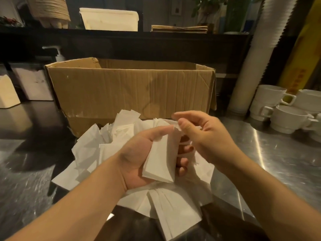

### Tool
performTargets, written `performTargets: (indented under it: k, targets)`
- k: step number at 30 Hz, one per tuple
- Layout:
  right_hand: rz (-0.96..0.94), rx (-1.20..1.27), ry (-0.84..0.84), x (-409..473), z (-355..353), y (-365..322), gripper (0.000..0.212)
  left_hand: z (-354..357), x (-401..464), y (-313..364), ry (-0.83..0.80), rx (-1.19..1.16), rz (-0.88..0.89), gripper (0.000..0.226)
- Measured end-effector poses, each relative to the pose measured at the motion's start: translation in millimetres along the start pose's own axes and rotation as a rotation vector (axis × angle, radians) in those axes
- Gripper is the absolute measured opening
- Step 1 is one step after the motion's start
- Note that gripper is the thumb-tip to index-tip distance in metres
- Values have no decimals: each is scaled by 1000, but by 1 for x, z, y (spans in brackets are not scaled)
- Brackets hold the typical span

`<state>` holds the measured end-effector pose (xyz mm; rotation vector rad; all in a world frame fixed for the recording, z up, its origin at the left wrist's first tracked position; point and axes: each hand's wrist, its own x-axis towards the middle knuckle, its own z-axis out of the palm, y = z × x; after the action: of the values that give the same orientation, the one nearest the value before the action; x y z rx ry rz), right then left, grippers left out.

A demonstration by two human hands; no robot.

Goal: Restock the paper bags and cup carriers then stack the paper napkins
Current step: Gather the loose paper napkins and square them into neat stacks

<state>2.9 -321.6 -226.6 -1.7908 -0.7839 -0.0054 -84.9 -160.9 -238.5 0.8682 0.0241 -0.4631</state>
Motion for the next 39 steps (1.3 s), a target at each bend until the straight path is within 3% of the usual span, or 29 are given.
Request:
performTargets:
  k: [5,11,19,27,31,36,39]
  targets:
    - [73,25,262,15,-25,13,12,1,-1,5,105,-55,120,60]
    - [352,-330,37,22,-20,28,22,4,-1,6,214,-110,237,50]
    - [178,-345,85,16,-11,23,24,3,1,5,229,-115,226,47]
    - [428,-465,-28,28,-11,31,54,4,0,4,266,-107,215,49]
    - [221,-401,43,19,-11,30,25,5,1,5,274,-94,220,50]
    - [168,-429,56,15,-11,23,23,4,1,5,253,-92,223,48]
    - [123,-578,101,12,-10,21,21,4,1,5,249,-89,226,49]
